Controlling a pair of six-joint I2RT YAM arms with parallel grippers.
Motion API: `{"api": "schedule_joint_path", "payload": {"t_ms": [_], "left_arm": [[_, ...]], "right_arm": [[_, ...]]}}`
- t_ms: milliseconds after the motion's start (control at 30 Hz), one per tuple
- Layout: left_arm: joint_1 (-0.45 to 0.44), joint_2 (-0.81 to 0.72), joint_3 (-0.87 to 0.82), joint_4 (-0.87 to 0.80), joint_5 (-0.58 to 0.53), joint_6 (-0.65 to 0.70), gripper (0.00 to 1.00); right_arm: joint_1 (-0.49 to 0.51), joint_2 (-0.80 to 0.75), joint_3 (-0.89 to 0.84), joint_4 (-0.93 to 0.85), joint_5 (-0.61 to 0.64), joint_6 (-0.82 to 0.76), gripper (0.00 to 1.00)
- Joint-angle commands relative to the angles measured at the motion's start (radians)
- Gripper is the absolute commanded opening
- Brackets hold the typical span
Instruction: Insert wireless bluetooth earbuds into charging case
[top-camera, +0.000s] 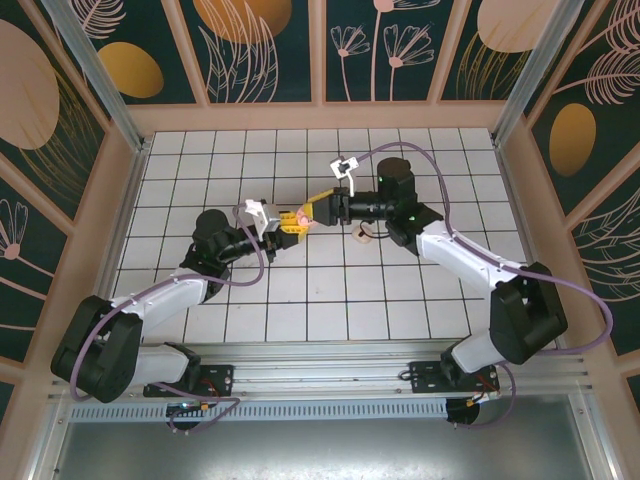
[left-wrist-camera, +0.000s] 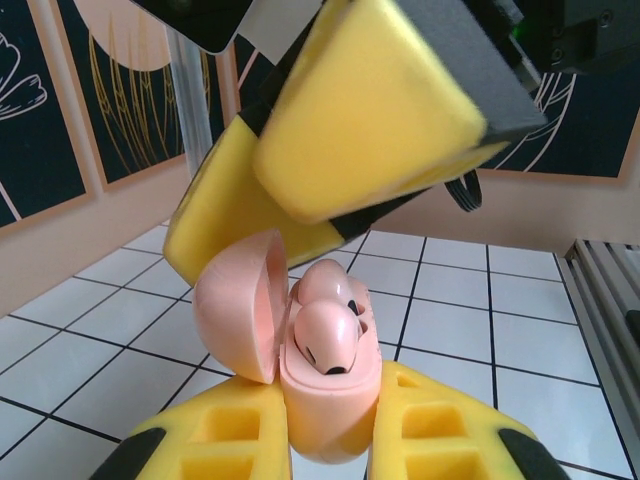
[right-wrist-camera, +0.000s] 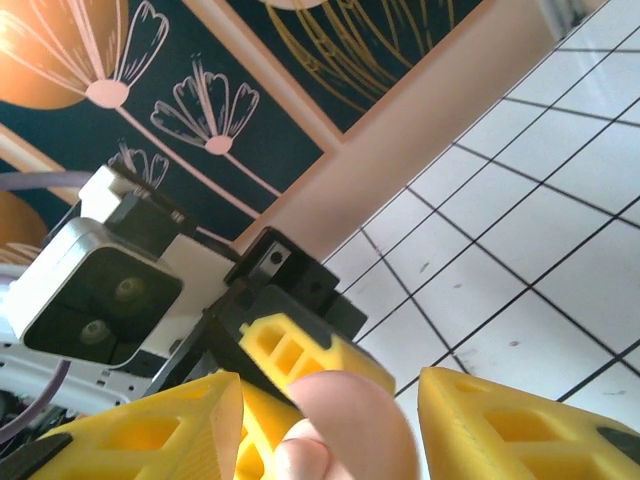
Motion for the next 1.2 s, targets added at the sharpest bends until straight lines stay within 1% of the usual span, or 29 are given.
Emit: {"api": "schedule_joint_path", "payload": {"t_ms": [0, 167, 267, 333, 433, 500, 600, 667, 733, 800, 833, 933, 1167], "left_arm": [[-0.004, -0.015, 0.038, -0.042, -0.013, 0.025, 0.15], [-0.005, -0.013, 0.039, -0.054, -0.026, 0.022, 0.15], [-0.004, -0.013, 0.047, -0.064, -0.041, 0.011, 0.15], [-0.005, -0.005, 0.062, -0.092, -0.055, -0.001, 0.15], [-0.005, 0.024, 0.097, -0.142, -0.073, -0.067, 0.14], [-0.006, 0.057, 0.135, -0.202, -0.087, -0.120, 0.14], [-0.006, 0.130, 0.228, -0.387, -0.150, -0.187, 0.14], [-0.006, 0.198, 0.300, -0.514, -0.181, -0.252, 0.13], [-0.006, 0.268, 0.366, -0.609, -0.188, -0.312, 0.13], [-0.006, 0.338, 0.410, -0.692, -0.183, -0.356, 0.13], [-0.009, 0.373, 0.460, -0.734, -0.181, -0.371, 0.13], [-0.021, 0.468, 0.529, -0.835, -0.190, -0.383, 0.14], [-0.036, 0.606, 0.621, -0.950, -0.210, -0.411, 0.18]], "right_arm": [[0.010, -0.016, 0.023, 0.059, -0.082, 0.003, 0.50], [0.009, -0.054, -0.012, 0.098, -0.132, 0.019, 0.45], [0.007, -0.090, -0.046, 0.090, -0.104, 0.014, 0.43], [-0.003, -0.117, -0.063, 0.057, -0.037, 0.010, 0.43], [-0.023, -0.160, -0.100, -0.002, 0.112, 0.029, 0.45], [-0.073, -0.199, -0.149, 0.010, 0.208, 0.071, 0.46], [-0.109, -0.259, -0.209, -0.043, 0.407, 0.122, 0.46], [-0.129, -0.281, -0.233, -0.104, 0.487, 0.133, 0.46], [-0.139, -0.291, -0.248, -0.150, 0.529, 0.139, 0.47], [-0.146, -0.296, -0.265, -0.172, 0.552, 0.144, 0.47], [-0.147, -0.297, -0.273, -0.178, 0.556, 0.146, 0.47], [-0.151, -0.295, -0.290, -0.199, 0.559, 0.144, 0.47], [-0.151, -0.289, -0.321, -0.205, 0.551, 0.140, 0.47]]}}
